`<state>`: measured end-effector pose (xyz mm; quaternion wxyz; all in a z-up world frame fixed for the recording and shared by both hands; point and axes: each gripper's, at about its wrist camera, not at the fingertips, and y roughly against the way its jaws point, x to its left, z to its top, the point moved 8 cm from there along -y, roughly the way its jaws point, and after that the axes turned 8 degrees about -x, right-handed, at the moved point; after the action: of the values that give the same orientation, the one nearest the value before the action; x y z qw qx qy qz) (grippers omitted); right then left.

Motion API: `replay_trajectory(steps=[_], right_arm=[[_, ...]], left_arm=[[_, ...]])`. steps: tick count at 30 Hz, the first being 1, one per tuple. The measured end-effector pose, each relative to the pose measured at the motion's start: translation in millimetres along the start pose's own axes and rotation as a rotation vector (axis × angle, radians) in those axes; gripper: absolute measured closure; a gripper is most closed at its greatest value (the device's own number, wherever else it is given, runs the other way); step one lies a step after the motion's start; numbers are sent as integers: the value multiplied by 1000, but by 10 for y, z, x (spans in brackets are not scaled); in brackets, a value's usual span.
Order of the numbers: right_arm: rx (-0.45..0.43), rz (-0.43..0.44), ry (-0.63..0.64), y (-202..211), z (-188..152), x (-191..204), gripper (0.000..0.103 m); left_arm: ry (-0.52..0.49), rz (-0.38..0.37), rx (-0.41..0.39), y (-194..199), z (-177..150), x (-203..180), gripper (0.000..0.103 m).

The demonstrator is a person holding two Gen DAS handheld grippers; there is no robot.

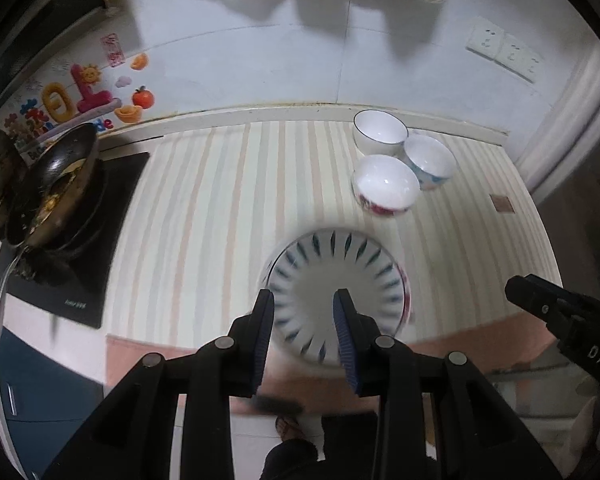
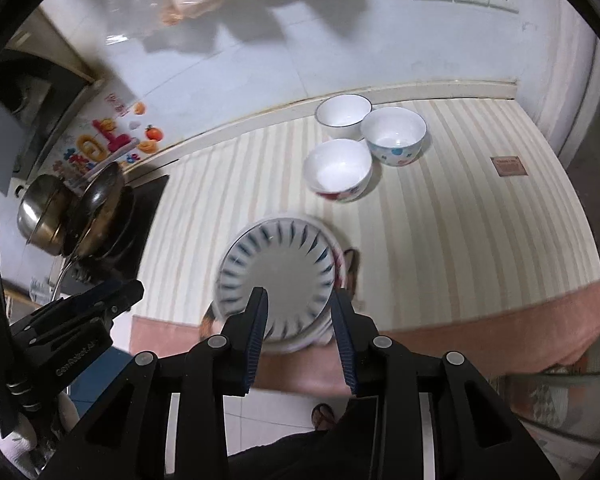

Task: Organize plates and bowls
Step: 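Reach both tools to a plain white bowl and grip its rim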

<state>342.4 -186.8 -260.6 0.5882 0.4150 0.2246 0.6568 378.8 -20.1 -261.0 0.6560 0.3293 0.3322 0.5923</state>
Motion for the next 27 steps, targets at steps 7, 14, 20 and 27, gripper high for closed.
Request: replay_trajectory(steps=[7, 14, 20, 27], right_arm=[[74, -24, -25, -910, 648, -545, 67], [184, 4, -74, -1993, 1079, -914, 67], [307, 35, -97, -2753, 1065, -1076, 68], [298, 43, -66, -2936, 1039, -1111, 85]], left_arm=[[62, -45, 147, -1032, 509, -280, 75], [85, -63, 309, -2176, 722, -537, 75], [108, -92, 357, -2765, 764, -660, 82], [59, -83, 348, -2690, 722, -789, 89]])
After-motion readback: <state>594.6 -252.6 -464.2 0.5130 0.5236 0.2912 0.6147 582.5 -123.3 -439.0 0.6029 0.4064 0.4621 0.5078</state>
